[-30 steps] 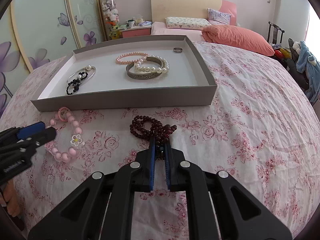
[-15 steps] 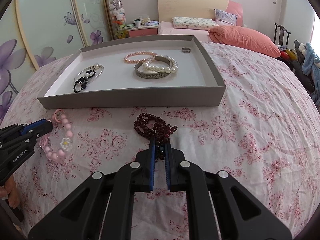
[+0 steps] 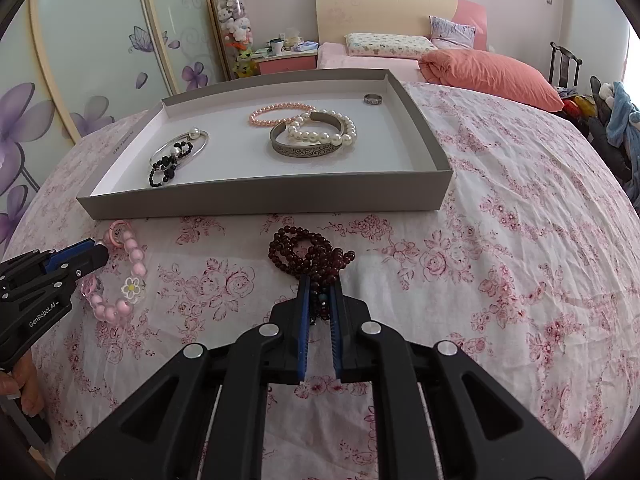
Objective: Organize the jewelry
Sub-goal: 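Lift the pink bracelet toward the tray with the left tool while the right tool carries the red beads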
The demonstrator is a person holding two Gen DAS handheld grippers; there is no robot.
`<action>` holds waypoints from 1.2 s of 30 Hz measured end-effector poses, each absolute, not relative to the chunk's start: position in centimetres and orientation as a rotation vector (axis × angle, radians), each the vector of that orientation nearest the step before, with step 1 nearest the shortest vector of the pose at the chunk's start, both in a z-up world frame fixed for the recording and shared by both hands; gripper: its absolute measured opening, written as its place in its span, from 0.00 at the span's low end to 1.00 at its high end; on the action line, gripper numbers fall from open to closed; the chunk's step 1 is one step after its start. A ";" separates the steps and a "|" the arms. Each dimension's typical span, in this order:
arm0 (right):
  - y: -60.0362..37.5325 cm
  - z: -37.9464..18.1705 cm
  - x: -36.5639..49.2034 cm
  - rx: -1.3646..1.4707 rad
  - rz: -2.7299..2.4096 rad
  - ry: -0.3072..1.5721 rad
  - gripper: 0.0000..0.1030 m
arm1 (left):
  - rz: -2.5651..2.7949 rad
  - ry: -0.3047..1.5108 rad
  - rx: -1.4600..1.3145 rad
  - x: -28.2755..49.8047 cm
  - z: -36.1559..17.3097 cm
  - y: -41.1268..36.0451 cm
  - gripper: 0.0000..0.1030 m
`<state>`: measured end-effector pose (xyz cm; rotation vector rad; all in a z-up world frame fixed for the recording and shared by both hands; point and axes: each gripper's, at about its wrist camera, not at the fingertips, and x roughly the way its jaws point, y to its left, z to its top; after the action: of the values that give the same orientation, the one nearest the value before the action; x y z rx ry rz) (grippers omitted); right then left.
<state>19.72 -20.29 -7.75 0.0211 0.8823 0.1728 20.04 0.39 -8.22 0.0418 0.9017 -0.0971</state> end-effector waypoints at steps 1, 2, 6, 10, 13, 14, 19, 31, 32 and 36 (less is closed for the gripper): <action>-20.3 -7.8 19.7 0.022 0.173 0.882 0.10 | -0.097 0.902 0.041 20.0 -8.2 0.4 0.19; -20.3 -7.8 19.7 0.022 0.173 0.882 0.10 | -0.097 0.902 0.041 20.0 -8.2 0.4 0.19; -20.3 -7.8 19.7 0.024 0.174 0.883 0.10 | -0.097 0.902 0.042 20.0 -8.2 0.4 0.19; -20.6 -7.8 19.7 0.039 0.183 0.882 0.09 | -0.098 0.901 0.033 20.1 -8.2 0.4 0.17; -20.9 -7.8 19.6 0.064 0.191 0.879 0.09 | -0.102 0.899 0.017 20.0 -8.1 0.6 0.16; -21.0 -7.7 19.6 0.074 0.195 0.871 0.09 | -0.101 0.897 0.010 20.0 -8.1 0.6 0.14; -20.9 -6.3 18.5 0.084 0.211 0.788 0.08 | -0.107 0.884 -0.061 19.4 -7.4 1.7 0.13; -20.7 -2.0 16.4 0.134 0.265 0.626 0.08 | -0.152 0.729 -0.134 16.3 -2.9 1.8 0.13; -20.6 -1.8 16.3 0.135 0.270 0.620 0.08 | -0.156 0.725 -0.134 16.3 -2.7 1.8 0.13; -20.4 -1.4 15.9 0.135 0.279 0.605 0.08 | -0.170 0.698 -0.134 15.6 -1.9 1.3 0.13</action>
<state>15.89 -20.41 -1.45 0.1351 0.6051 0.2794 15.65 1.28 -1.89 -0.1342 0.6978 -0.1702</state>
